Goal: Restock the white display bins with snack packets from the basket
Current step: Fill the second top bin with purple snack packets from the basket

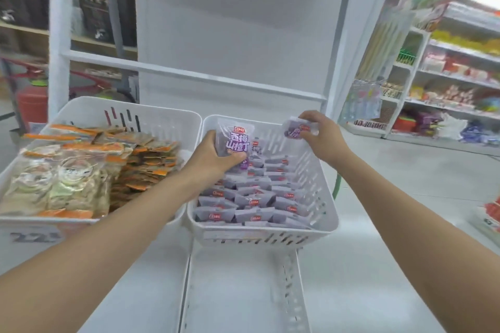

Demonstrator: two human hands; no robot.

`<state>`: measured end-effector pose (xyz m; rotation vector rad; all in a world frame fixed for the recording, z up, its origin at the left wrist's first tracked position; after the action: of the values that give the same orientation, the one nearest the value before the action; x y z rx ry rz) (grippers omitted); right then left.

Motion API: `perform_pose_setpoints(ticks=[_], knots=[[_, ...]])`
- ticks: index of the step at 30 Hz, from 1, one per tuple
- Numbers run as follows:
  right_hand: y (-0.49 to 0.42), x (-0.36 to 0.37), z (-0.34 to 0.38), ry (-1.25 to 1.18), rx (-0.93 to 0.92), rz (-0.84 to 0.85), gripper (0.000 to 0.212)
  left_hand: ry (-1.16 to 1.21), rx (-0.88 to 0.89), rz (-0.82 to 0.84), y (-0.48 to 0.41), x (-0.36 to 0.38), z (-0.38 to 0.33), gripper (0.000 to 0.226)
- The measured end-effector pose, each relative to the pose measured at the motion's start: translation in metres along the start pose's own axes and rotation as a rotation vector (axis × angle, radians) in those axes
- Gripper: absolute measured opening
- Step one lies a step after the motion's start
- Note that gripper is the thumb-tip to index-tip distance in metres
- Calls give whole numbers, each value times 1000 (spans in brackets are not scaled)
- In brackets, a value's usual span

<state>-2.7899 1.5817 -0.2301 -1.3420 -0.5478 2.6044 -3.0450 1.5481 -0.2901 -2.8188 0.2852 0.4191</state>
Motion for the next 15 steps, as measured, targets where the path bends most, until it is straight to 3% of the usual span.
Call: perform_pose_setpoints(ticks=[5,9,13,15], knots=[[-25,72,-15,271,115,444,40,-4,117,29,-8,-6,0,37],[-24,78,-17,189,165,450,44,33,161,24,-6,-7,-3,35],[10,49,13,-189,33,165,40,30,125,27,1,-4,-5,42],[43,54,43,-576,24,296,35,9,96,61,6,3,-6,54]])
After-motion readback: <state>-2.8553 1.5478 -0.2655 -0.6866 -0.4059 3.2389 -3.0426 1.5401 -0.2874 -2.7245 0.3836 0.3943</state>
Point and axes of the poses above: each hand's wrist, its own y-axis away from the middle knuckle, its own x-axis out of the palm, z = x × y, the point moved 4 cm from there along -y, towards the middle knuckle, and after that the axes turned 8 degrees about z, right-handed, at the moved point
